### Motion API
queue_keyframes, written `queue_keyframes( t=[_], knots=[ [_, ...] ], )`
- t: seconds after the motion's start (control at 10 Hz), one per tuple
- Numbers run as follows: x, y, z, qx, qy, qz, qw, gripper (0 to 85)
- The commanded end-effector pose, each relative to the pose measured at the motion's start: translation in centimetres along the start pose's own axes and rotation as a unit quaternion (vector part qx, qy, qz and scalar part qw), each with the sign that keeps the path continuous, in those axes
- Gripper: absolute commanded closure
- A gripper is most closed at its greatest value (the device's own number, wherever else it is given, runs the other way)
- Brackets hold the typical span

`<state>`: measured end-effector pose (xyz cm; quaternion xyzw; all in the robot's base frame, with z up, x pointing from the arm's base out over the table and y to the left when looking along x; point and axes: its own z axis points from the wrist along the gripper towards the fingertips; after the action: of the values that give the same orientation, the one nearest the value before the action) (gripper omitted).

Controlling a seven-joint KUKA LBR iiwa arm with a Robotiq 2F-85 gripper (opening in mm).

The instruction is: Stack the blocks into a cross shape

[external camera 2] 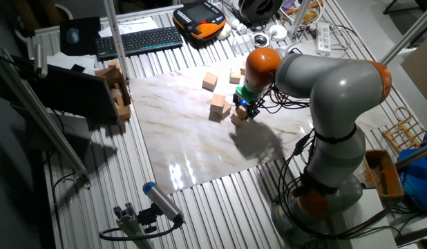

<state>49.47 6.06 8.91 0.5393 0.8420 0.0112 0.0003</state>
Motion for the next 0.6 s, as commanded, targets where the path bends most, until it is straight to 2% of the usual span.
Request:
queue_keyframes(
  t=[0.0, 0.2, 0.3, 0.4, 0.5],
  knots=[
    [0.1, 0.1, -0.6, 0.001, 0.000, 0.000, 1.0000, 85.0],
    [0.3, 0.6, -1.4, 0.001, -0.003, -0.002, 1.0000, 85.0],
    [0.5, 0.7, -1.8, -0.002, 0.003, -0.002, 1.0000, 85.0],
    [0.6, 1.0, -2.1, -0.001, 0.002, -0.002, 1.0000, 85.0],
    [0.6, 1.0, -2.1, 0.002, -0.006, -0.005, 1.0000, 85.0]
  ],
)
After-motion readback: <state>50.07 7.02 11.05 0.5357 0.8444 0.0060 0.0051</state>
